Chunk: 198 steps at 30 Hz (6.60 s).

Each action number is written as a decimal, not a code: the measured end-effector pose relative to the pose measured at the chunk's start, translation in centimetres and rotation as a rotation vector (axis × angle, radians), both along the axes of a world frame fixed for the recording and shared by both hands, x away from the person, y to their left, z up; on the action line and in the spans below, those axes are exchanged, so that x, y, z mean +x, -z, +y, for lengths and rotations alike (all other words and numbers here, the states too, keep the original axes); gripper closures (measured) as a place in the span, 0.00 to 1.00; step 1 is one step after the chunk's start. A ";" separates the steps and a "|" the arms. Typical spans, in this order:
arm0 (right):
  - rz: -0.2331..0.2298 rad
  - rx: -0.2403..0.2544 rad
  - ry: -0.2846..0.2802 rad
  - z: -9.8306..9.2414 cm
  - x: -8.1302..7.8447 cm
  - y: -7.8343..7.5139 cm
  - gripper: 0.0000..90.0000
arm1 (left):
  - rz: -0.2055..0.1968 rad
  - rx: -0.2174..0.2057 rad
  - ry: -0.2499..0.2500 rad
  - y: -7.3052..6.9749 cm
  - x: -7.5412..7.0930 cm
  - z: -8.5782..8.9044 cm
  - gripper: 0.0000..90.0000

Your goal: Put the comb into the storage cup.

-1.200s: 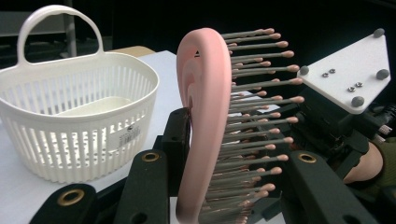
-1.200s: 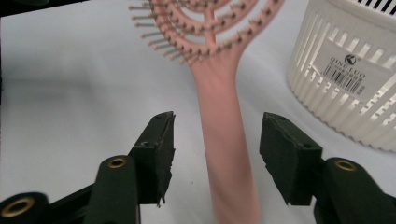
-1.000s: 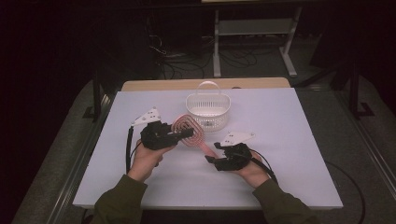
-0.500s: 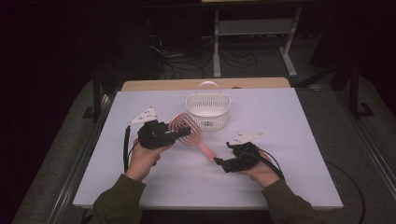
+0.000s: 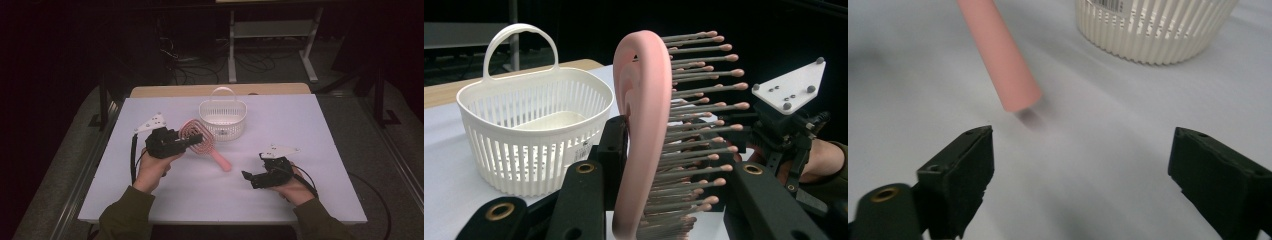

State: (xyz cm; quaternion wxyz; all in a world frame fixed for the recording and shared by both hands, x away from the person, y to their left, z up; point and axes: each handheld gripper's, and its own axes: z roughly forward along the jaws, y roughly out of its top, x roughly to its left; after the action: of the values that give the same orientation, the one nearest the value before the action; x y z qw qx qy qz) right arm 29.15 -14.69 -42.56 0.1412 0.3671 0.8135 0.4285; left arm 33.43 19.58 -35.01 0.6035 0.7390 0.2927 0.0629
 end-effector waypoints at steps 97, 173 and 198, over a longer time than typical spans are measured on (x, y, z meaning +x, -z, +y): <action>0.020 0.002 0.030 -3.4 -1.2 2.0 0.00 | -0.190 -0.081 -0.032 -8.7 9.4 -3.1 0.72; 0.023 -0.014 0.016 -3.2 -1.2 2.1 0.00 | 0.013 0.016 -0.164 1.9 13.9 -4.5 0.67; 0.024 -0.020 0.010 -3.1 -1.2 2.2 0.00 | 0.012 0.088 -0.220 2.8 14.3 -3.3 0.54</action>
State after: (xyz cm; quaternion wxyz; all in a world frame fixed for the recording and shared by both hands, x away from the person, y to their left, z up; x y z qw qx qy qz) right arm 27.96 -17.80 -44.75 0.1371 0.3749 0.8174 0.4153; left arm 47.74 16.26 -37.83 0.5579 0.7286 0.3729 0.1371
